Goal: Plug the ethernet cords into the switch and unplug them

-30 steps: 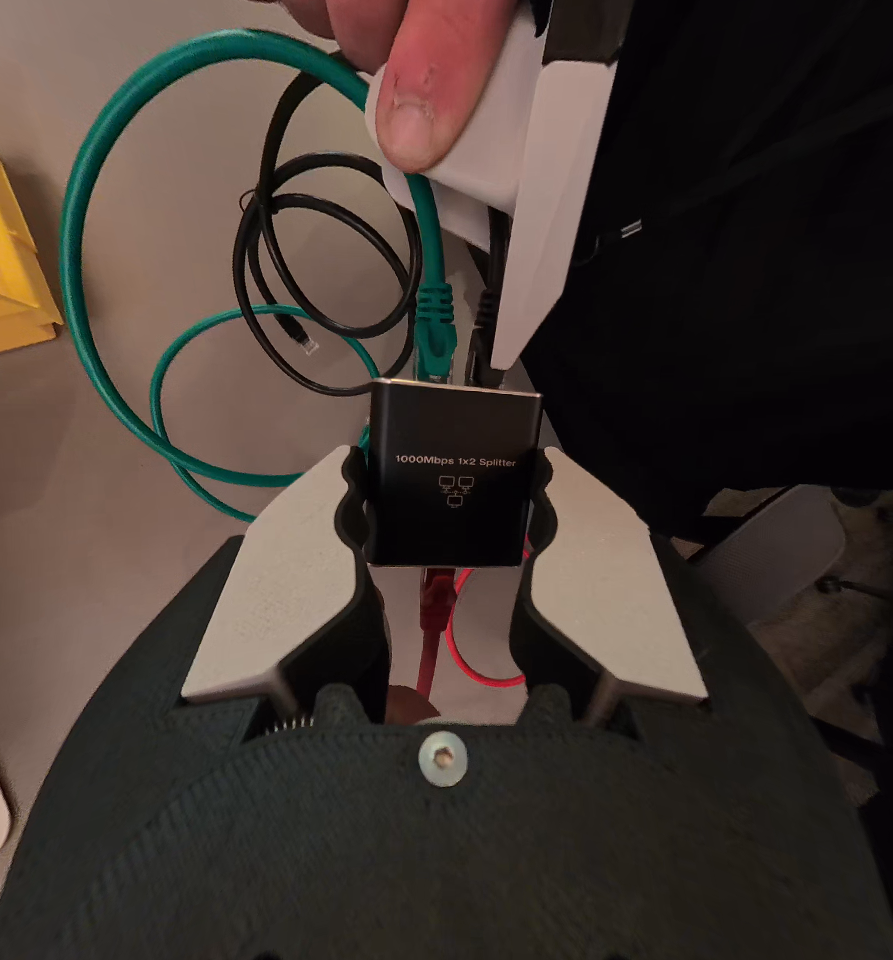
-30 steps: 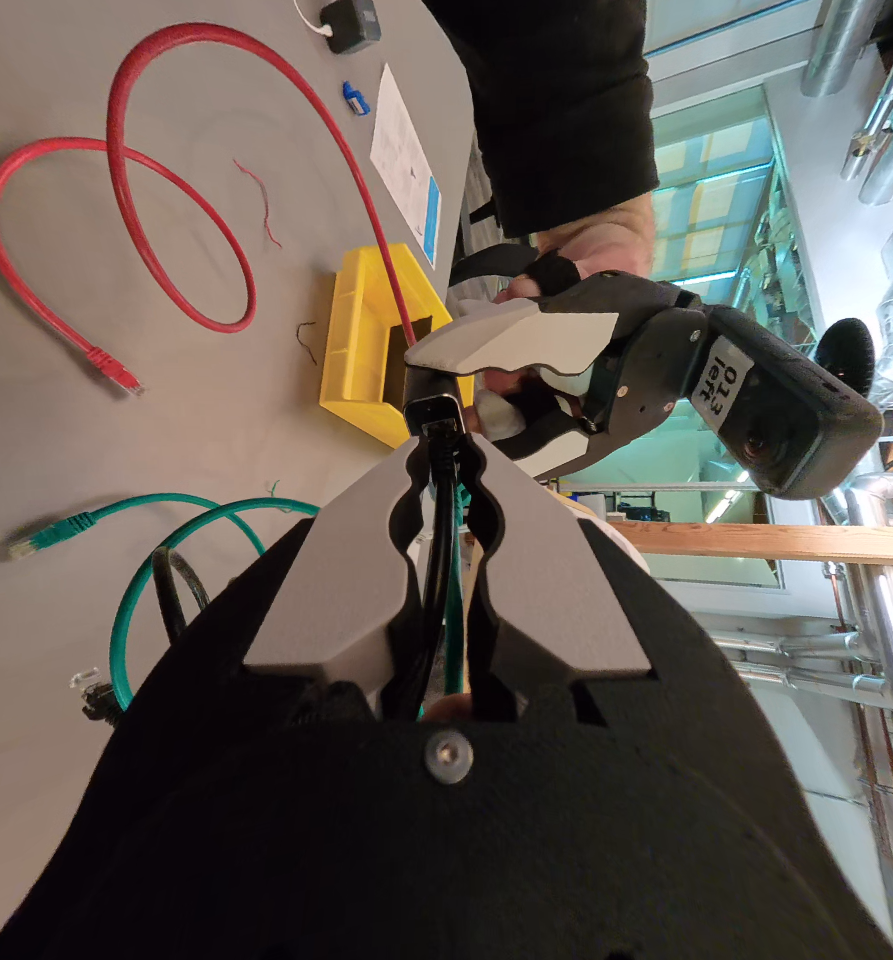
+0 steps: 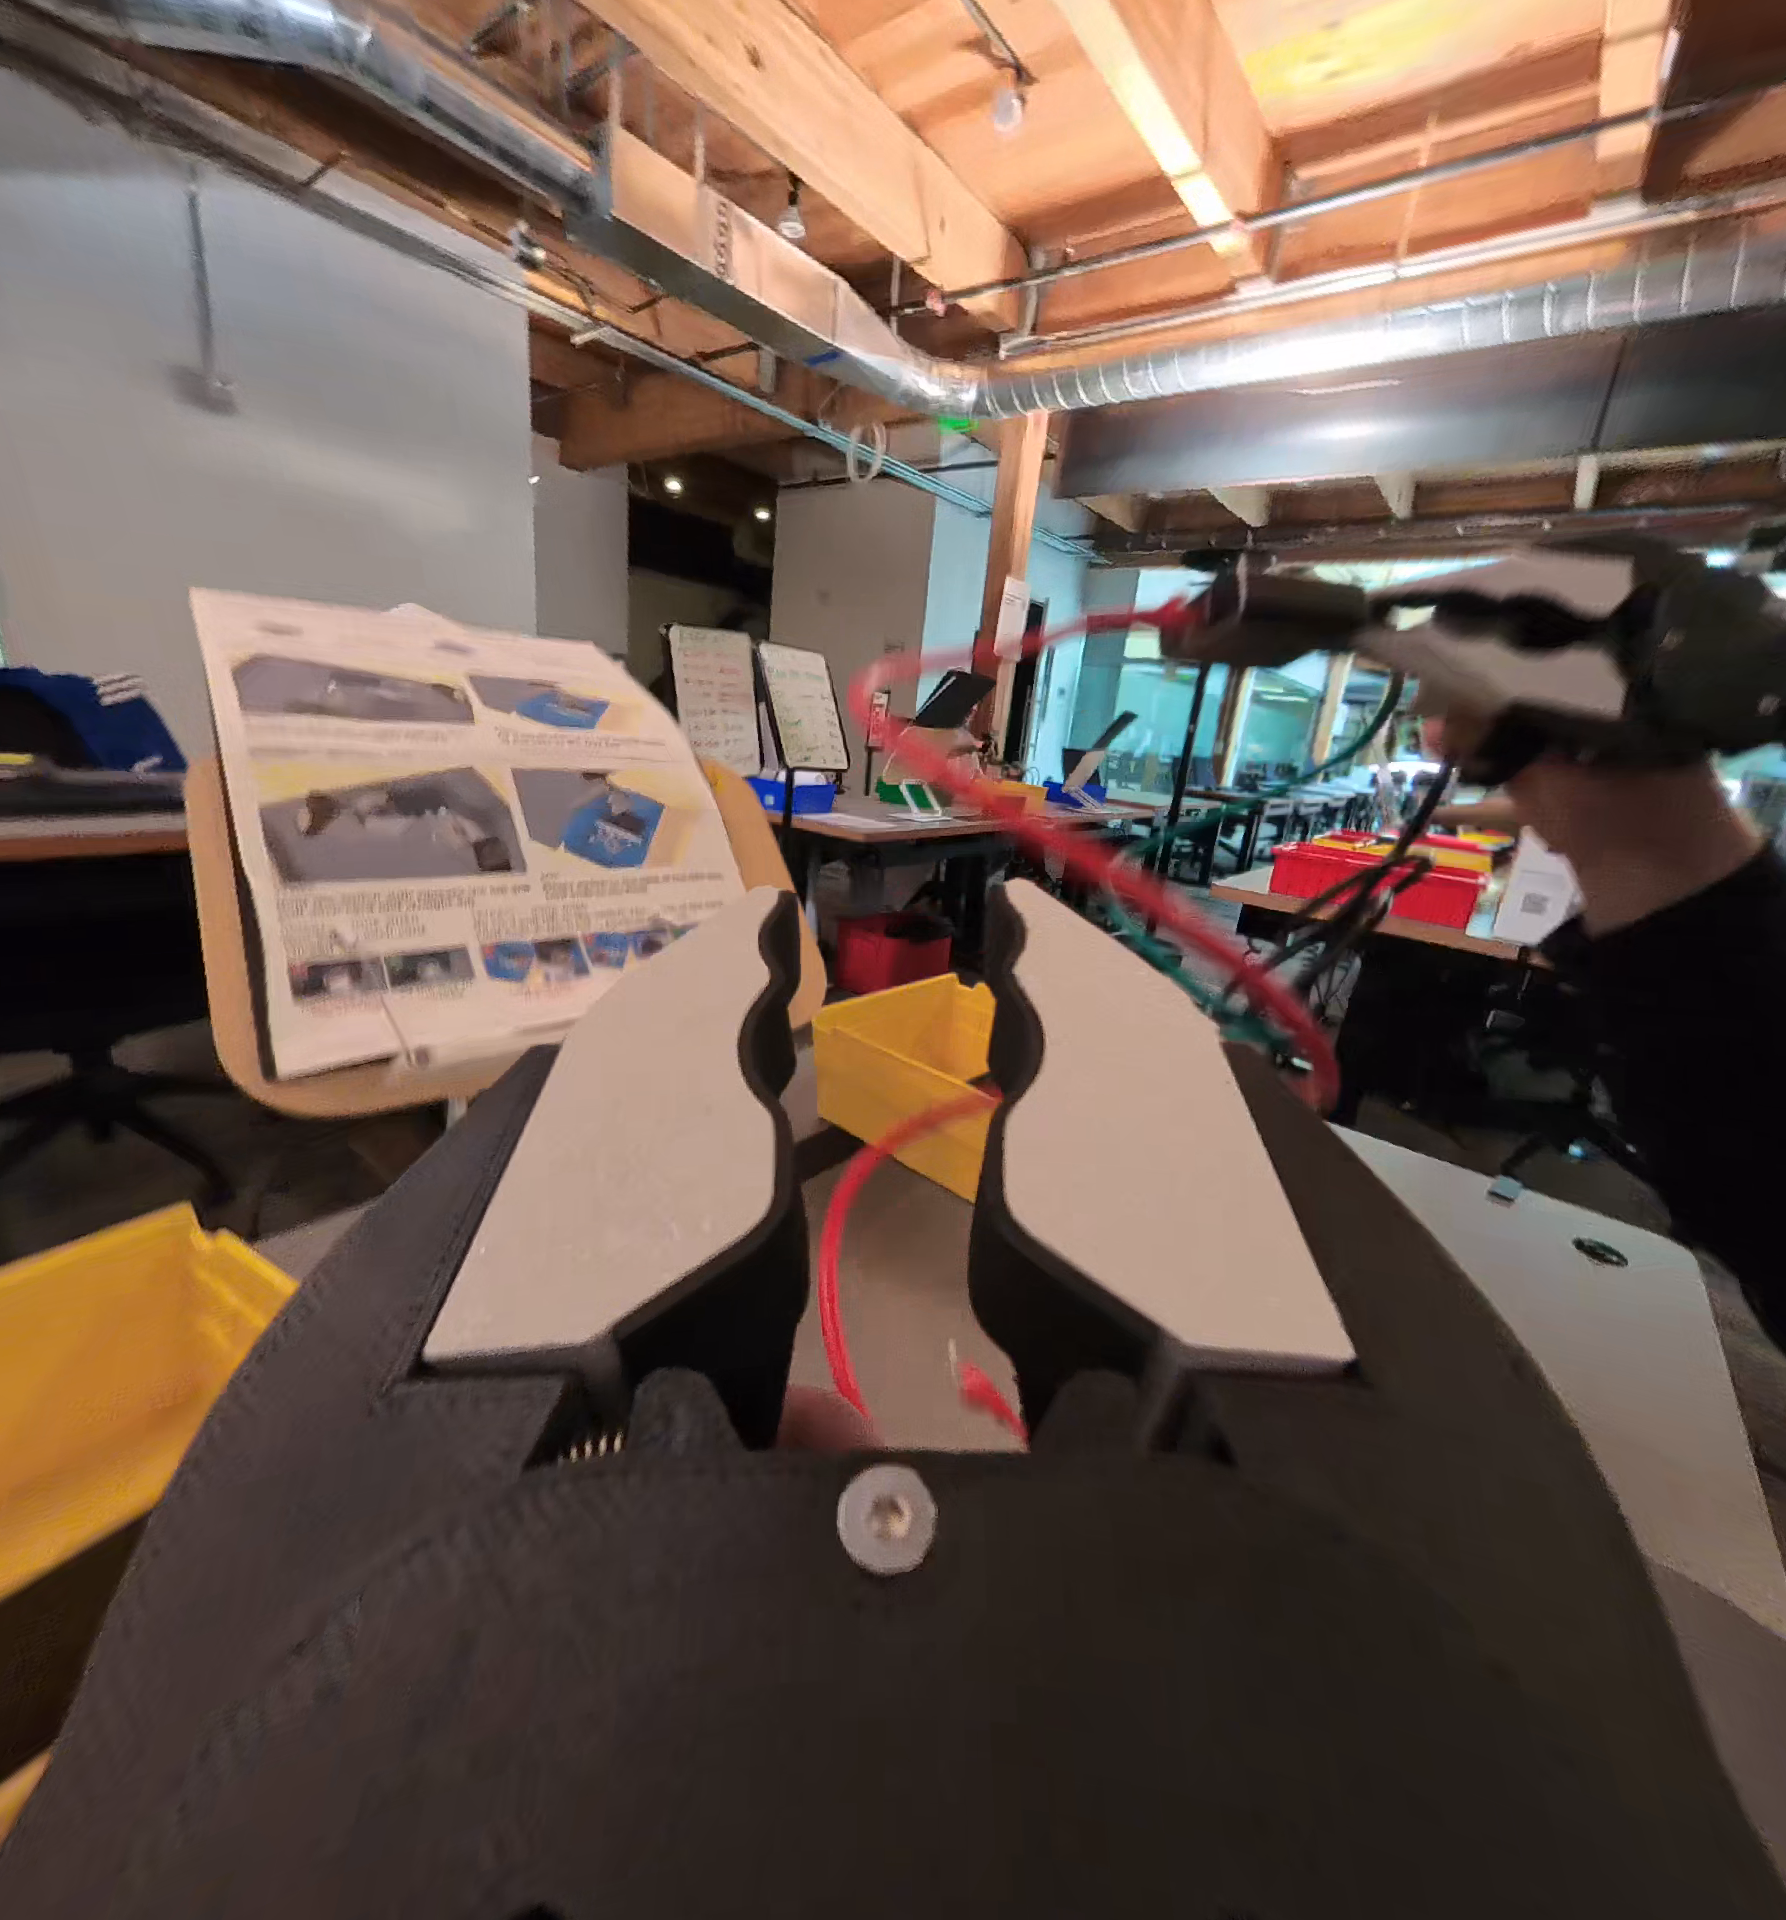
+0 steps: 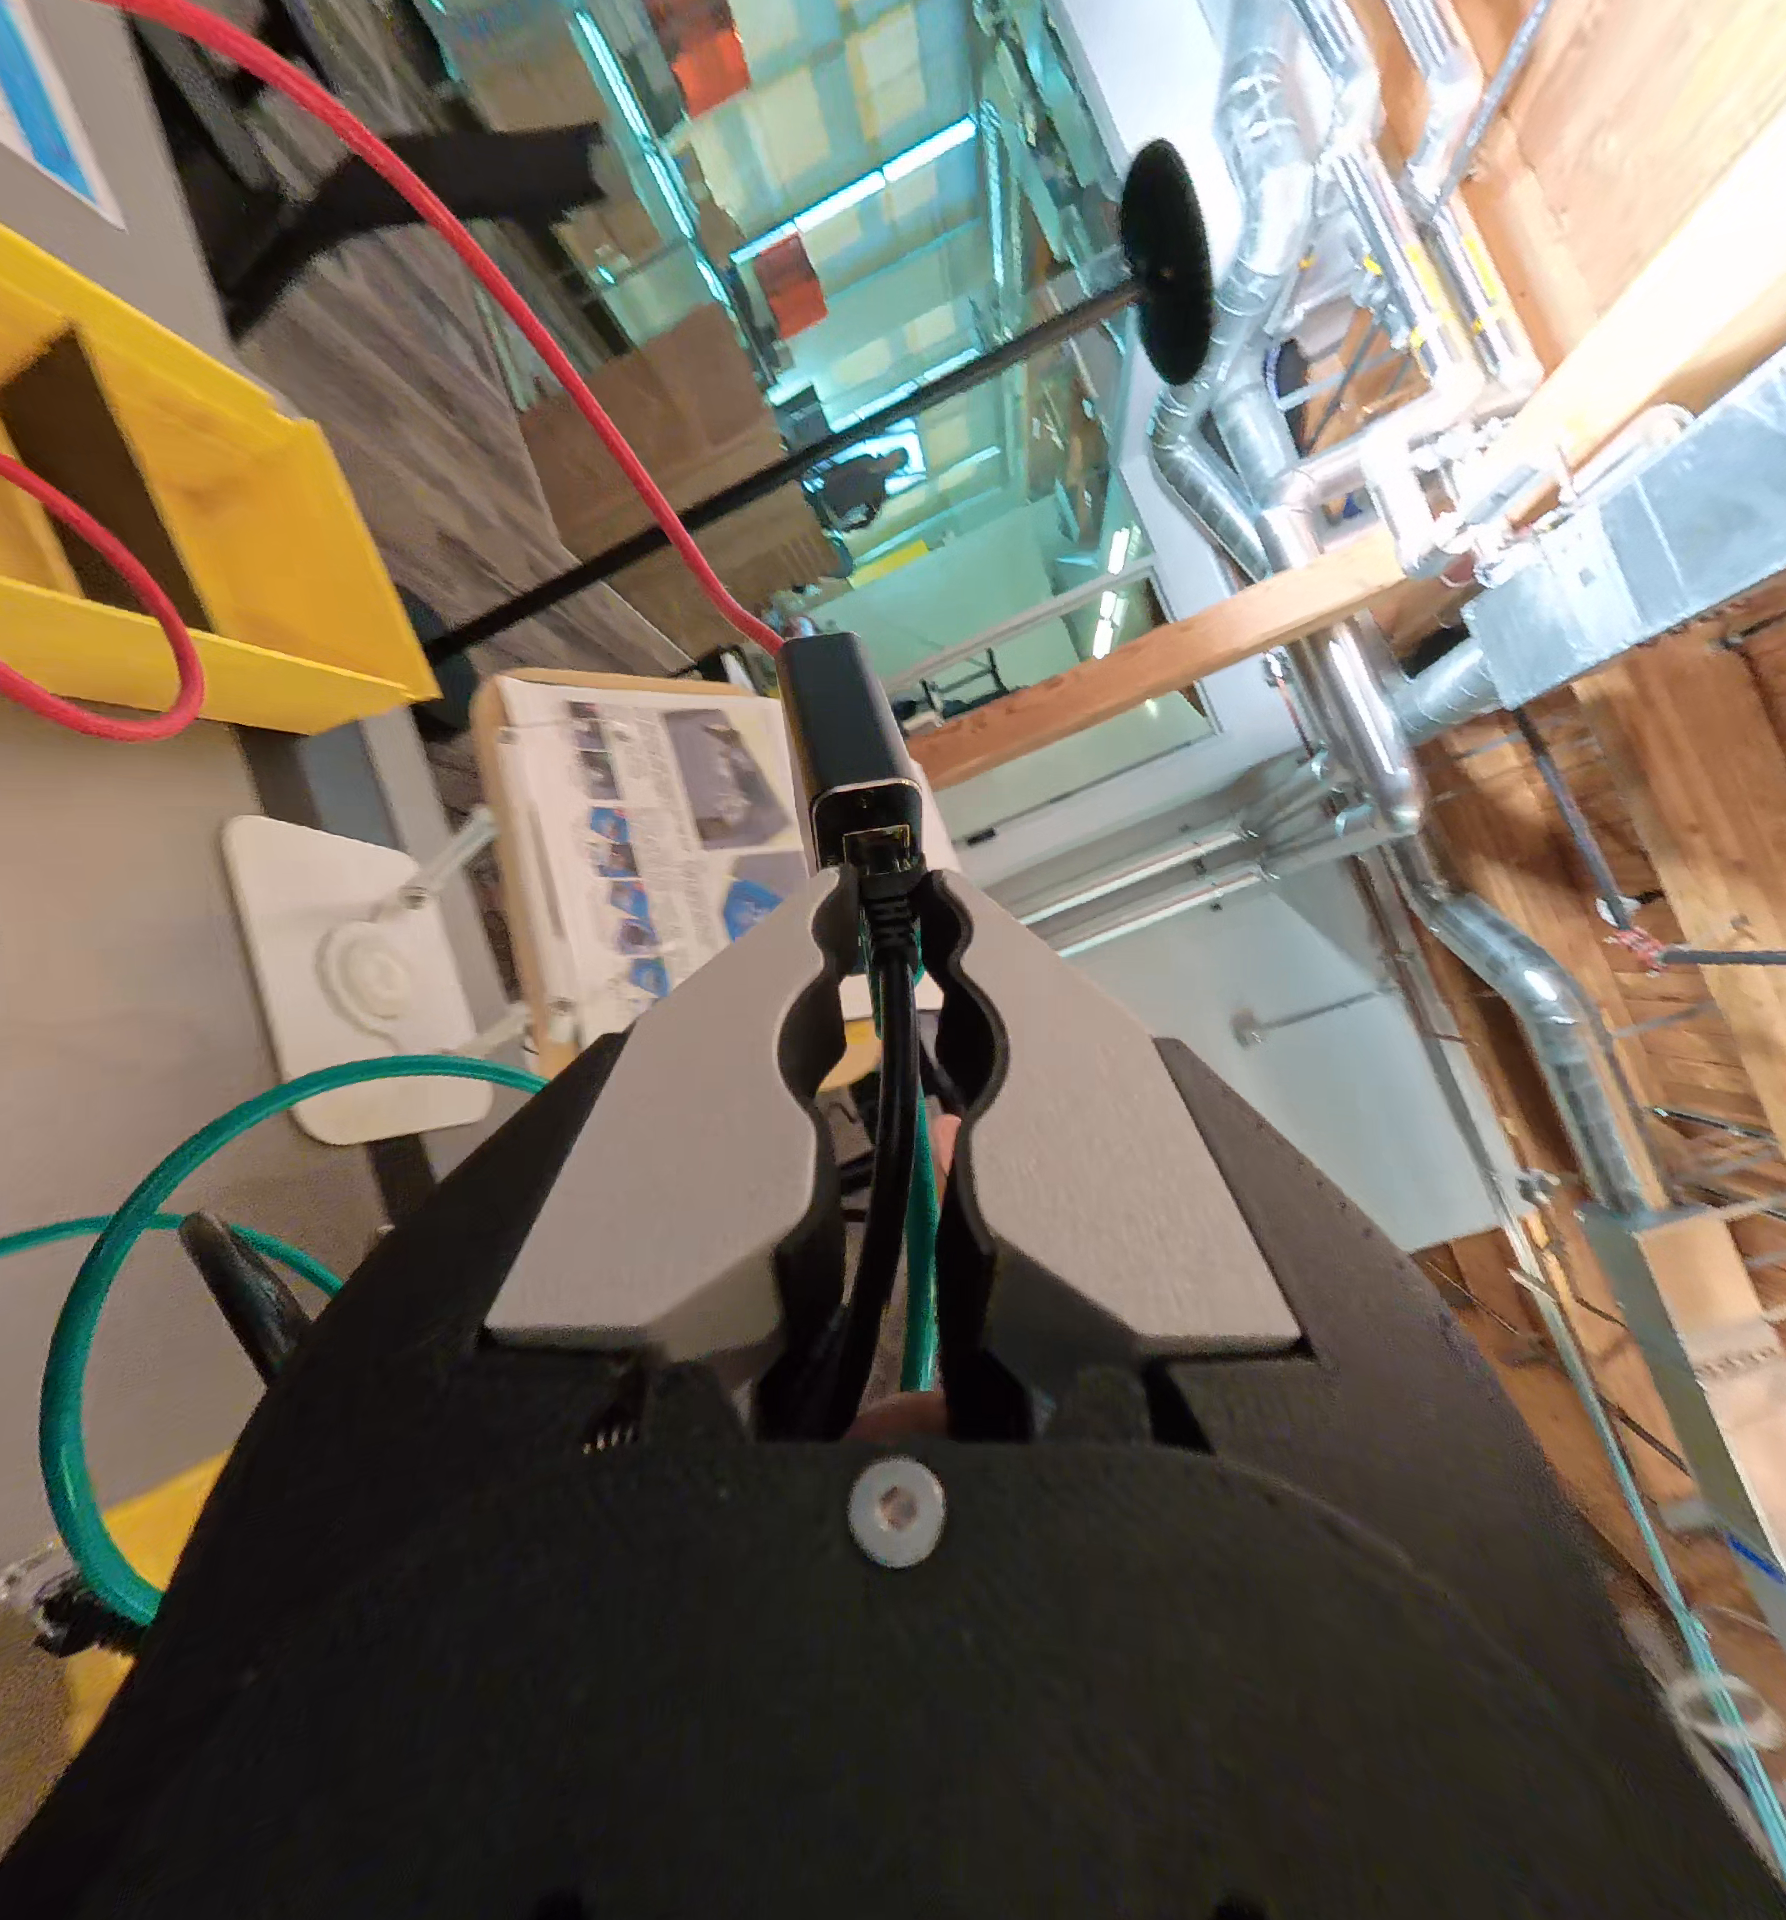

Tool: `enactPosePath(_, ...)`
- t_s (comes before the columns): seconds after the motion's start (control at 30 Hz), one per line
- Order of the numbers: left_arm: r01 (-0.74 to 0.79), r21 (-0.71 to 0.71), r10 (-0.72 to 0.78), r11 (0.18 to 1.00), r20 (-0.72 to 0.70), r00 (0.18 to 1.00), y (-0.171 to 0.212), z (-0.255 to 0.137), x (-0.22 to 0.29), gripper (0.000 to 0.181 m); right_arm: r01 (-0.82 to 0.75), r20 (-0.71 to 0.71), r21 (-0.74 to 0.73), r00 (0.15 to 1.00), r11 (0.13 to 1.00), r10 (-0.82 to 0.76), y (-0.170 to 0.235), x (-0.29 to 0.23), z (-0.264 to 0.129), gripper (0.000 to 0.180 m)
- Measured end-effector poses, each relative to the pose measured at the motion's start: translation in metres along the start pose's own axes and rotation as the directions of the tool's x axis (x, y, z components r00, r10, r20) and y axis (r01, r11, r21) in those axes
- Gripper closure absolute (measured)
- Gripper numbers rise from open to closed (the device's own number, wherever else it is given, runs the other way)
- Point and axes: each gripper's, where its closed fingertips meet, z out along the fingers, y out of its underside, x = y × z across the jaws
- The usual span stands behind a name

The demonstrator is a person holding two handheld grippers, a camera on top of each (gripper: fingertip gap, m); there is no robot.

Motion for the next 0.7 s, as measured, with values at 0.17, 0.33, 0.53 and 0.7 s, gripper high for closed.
enactPosePath(0.17,0.082,-0.117,-0.083,0.990,0.002,0.997,0.080,-0.002,0.012,0.147,0.025,-0.154,-0.163,0.987,0.986,-0.050,0.036,0.096,0.013,0.170)
enactPosePath(0.33,0.003,-0.265,-0.008,0.964,-0.017,1.000,0.146,0.004,0.036,0.146,0.040,-0.261,-0.374,0.954,0.927,-0.146,0.111,0.171,0.030,0.170)
enactPosePath(0.53,-0.019,-0.354,-0.014,0.935,-0.091,0.996,0.192,0.011,0.055,0.146,0.060,-0.280,-0.519,0.930,0.852,-0.237,0.171,0.214,0.028,0.170)
enactPosePath(0.7,-0.026,-0.387,-0.017,0.922,-0.107,0.994,0.207,0.014,0.055,0.146,0.092,-0.243,-0.650,0.915,0.754,-0.322,0.207,0.233,0.025,0.170)
